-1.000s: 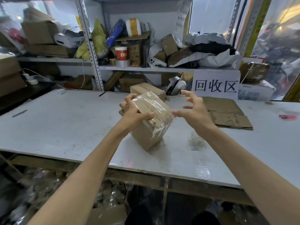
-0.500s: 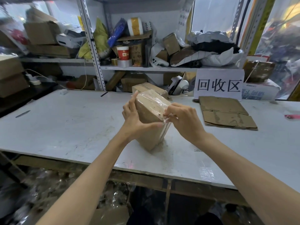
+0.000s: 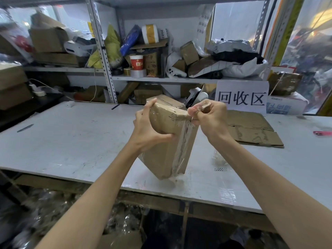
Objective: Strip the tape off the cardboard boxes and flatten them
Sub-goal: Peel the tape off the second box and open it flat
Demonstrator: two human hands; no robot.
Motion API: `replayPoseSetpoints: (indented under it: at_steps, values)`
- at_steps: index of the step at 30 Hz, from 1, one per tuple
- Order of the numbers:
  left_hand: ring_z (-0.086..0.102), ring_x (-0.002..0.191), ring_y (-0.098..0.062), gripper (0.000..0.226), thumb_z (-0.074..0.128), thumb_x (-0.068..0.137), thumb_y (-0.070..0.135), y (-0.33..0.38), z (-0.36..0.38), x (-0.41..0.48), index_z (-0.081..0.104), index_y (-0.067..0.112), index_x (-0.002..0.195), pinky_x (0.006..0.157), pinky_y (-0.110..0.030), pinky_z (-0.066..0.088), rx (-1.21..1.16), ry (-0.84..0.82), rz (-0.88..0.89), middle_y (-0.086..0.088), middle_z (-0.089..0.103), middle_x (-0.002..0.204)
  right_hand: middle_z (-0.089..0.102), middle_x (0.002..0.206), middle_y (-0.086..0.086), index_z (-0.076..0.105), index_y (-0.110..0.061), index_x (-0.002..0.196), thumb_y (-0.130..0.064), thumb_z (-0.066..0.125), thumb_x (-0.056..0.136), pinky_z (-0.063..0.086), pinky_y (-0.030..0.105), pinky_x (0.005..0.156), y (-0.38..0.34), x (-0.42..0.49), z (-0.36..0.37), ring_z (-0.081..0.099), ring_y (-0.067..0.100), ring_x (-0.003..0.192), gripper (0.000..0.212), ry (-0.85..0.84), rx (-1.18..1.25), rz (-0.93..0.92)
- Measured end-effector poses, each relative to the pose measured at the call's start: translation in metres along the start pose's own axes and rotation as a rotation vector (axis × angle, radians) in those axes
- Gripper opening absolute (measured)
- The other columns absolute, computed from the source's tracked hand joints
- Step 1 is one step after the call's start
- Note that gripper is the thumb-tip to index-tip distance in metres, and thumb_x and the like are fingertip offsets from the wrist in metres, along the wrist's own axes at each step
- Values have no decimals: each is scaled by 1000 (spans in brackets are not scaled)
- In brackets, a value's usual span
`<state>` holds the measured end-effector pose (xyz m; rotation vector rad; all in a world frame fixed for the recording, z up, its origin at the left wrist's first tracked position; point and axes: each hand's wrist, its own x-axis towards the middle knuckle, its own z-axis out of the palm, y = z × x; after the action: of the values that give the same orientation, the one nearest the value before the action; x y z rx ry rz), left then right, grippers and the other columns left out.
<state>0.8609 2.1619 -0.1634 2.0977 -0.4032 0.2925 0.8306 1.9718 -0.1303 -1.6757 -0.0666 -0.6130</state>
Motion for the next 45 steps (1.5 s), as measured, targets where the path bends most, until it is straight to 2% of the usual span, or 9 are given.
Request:
replayPoseSetpoints:
  at_steps: [3, 6, 11, 15, 20, 25, 33, 39, 45]
  values:
    - [36, 126, -25, 108, 81, 48, 51, -13, -4, -6, 24, 57, 139, 105, -48, 43, 3, -44, -31, 0, 32, 133, 67, 81, 3, 61, -7, 81, -3, 79, 73, 59, 32, 60, 4, 0, -4, 68, 20, 77, 20, -114, 51, 144]
    - [33, 126, -24, 111, 77, 43, 59, -18, -2, -9, 20, 61, 138, 99, -39, 39, -2, -40, -49, 2, 30, 133, 62, 99, -2, 59, -19, 104, -10, 83, 69, 59, 36, 70, 4, -3, -6, 64, 18, 91, 43, -131, -130, 74]
    - [34, 128, -29, 110, 76, 44, 60, -16, -2, -7, 18, 63, 137, 106, -48, 39, -56, -58, -105, -3, 28, 136, 72, 87, 5, 73, -18, 90, 0, 58, 84, 59, 37, 75, 2, -7, -5, 68, 22, 87, 24, -32, -39, 21]
    - [33, 129, -29, 111, 77, 46, 57, -15, -1, -5, 15, 63, 138, 109, -54, 37, -54, -79, -126, -1, 26, 138, 70, 99, -7, 70, -23, 102, -15, 75, 75, 55, 29, 81, 4, -10, -10, 65, 10, 92, 29, -105, -198, -42]
    - [32, 129, -27, 116, 73, 44, 60, -14, 0, -1, 13, 59, 143, 106, -45, 34, -62, -76, -143, 0, 27, 138, 65, 108, -3, 68, -20, 106, -20, 81, 72, 34, 18, 85, 11, -18, -4, 54, 17, 104, 35, 64, -577, -350]
    - [31, 134, -32, 124, 69, 45, 64, -16, -1, 0, 4, 53, 150, 113, -55, 31, -84, -67, -194, -4, 22, 147, 67, 95, 4, 73, -8, 92, -11, 75, 80, 47, 25, 77, 7, -24, -4, 60, 21, 89, 13, -51, -681, -658]
    - [41, 118, -27, 84, 71, 57, 57, -12, 6, 8, 26, 58, 128, 99, -35, 40, -53, -27, -113, -5, 27, 130, 64, 105, 6, 68, -3, 106, 10, 62, 82, 55, 36, 81, 7, -12, 11, 64, 18, 89, 28, -264, -502, -527]
    - [47, 109, -21, 85, 71, 48, 63, -19, -3, 11, 39, 52, 126, 95, -34, 48, -52, 16, -50, -3, 38, 120, 64, 109, 1, 62, -12, 111, -28, 82, 72, 45, 30, 84, 20, -4, 7, 55, 19, 102, 47, -129, -648, -437]
    - [48, 108, -18, 86, 69, 47, 53, -22, -4, 8, 41, 48, 128, 94, -38, 52, -63, 28, -33, -5, 40, 121, 68, 82, -5, 74, -18, 84, -49, 82, 64, 53, 41, 71, 10, 6, 21, 61, 15, 77, 38, -184, -469, -208]
